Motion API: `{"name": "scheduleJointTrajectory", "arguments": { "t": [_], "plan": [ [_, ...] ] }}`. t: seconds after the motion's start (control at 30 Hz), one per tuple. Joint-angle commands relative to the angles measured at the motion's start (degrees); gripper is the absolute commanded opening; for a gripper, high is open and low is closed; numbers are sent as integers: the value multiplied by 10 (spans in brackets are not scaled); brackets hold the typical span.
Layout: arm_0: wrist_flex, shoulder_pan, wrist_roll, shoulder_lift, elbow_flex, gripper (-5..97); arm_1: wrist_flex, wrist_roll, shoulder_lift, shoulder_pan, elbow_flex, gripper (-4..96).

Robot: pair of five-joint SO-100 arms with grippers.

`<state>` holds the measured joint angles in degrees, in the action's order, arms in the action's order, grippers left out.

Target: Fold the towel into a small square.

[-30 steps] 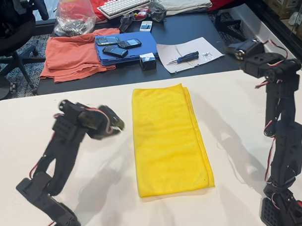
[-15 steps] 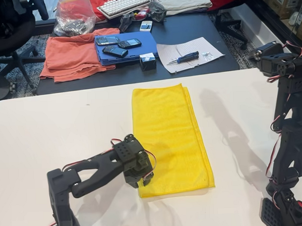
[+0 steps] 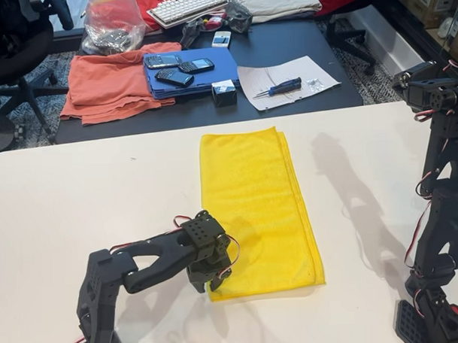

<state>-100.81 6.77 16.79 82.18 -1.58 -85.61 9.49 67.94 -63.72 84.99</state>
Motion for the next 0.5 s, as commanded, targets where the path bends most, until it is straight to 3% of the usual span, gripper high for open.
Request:
{"name": "scheduleJointTrajectory", "arguments": {
  "t": [0.0, 0.3, 0.47],
  "plan": [
    [-1, -3, 3, 11, -3, 1, 21, -5, 2, -1, -5, 80],
    [2, -3, 3, 35, -9, 1, 69, 3, -29, -61, -1, 65],
    [8, -3, 4, 90, -3, 0, 71, 9, -57, -109, -12, -21]
  ]
}}
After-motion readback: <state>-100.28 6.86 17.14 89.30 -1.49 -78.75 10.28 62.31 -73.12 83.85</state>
